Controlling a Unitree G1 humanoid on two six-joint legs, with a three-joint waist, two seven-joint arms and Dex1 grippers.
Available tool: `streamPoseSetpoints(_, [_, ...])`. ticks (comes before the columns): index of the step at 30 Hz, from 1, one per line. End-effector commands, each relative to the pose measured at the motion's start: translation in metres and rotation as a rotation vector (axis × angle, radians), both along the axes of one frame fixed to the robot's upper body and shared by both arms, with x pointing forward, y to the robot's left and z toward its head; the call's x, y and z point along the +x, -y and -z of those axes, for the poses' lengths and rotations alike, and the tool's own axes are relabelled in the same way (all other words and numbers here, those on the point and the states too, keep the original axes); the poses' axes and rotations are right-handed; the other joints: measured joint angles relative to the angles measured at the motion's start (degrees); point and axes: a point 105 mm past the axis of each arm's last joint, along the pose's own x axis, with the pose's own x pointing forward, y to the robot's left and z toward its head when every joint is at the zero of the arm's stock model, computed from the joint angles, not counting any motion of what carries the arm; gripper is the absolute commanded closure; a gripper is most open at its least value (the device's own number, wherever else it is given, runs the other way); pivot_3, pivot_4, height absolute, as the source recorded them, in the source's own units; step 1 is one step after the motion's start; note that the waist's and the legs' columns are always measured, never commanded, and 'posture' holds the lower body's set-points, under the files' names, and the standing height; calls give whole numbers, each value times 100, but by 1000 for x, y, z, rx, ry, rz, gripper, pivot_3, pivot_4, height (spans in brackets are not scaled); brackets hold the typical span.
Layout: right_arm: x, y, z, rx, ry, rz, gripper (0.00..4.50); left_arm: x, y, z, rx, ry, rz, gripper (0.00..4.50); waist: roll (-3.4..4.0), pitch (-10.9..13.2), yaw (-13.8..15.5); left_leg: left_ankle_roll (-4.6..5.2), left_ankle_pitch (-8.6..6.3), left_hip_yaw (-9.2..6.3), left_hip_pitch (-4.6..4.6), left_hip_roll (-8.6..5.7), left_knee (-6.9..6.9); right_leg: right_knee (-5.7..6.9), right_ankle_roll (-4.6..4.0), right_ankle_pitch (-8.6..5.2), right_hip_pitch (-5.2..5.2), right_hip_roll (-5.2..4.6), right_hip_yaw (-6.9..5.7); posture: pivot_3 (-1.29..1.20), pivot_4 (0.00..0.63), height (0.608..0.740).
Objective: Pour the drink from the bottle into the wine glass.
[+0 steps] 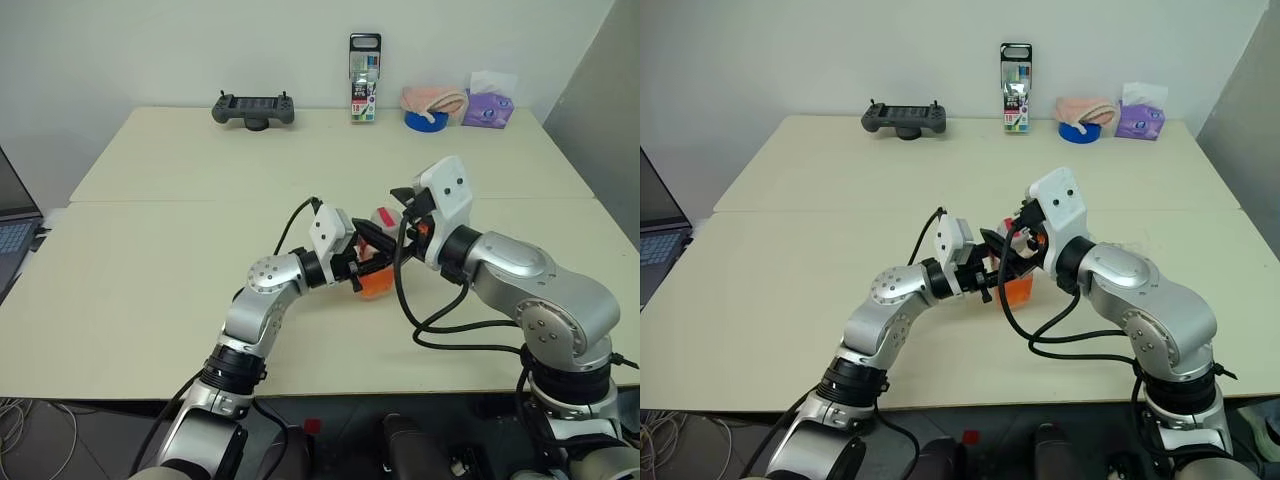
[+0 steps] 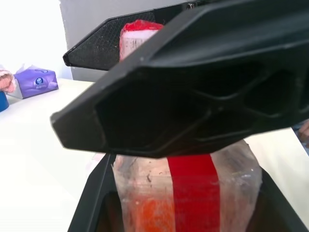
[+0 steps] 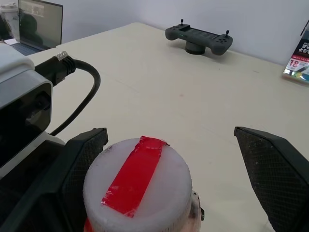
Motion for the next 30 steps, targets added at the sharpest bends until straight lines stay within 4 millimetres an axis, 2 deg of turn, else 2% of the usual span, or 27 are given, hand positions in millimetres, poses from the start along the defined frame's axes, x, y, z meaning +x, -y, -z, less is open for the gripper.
streamPoseSetpoints(1, [-3, 23, -12, 3, 60, 59, 0, -7, 1, -16, -30, 68, 17, 2766, 0, 0, 0, 0, 0, 0, 0, 0, 0, -1, 0, 0, 0, 0, 0, 0, 150, 740])
streamPoseSetpoints(5, [-4, 31, -8, -6, 52, 79, 0, -7, -1, -13, -24, 64, 13, 2766, 0, 0, 0, 0, 0, 1, -2, -1, -1, -2, 3, -2, 0, -1, 1, 0, 150, 740])
streamPoseSetpoints(15, [-15, 37, 0, -21, 27, 60, 0, -5, -1, -13, -20, 61, 12, 2767, 0, 0, 0, 0, 0, 2, 0, 1, 0, 0, 13, -8, 0, 3, 2, 0, 150, 740])
streamPoseSetpoints(23, [-31, 46, 5, -32, -1, 23, 0, -2, -3, -13, -16, 61, 4, 2787, 0, 0, 3, 1, 0, 2, 0, 1, 0, -1, 17, -10, 1, 2, 3, 0, 150, 740])
streamPoseSetpoints(26, [-37, 45, 6, -33, -10, -11, 0, -2, -4, -13, -14, 61, 3, 2787, 0, 0, 1, 1, 0, 3, 1, 1, 0, 0, 22, -13, 1, 3, 3, 0, 150, 740])
streamPoseSetpoints(30, [-43, 34, -1, 2, 5, -72, 0, -1, -4, -13, -14, 61, 1, 2787, 0, 0, 0, 1, 0, 2, 2, 3, 0, 0, 23, -14, 2, 6, 2, 0, 150, 740])
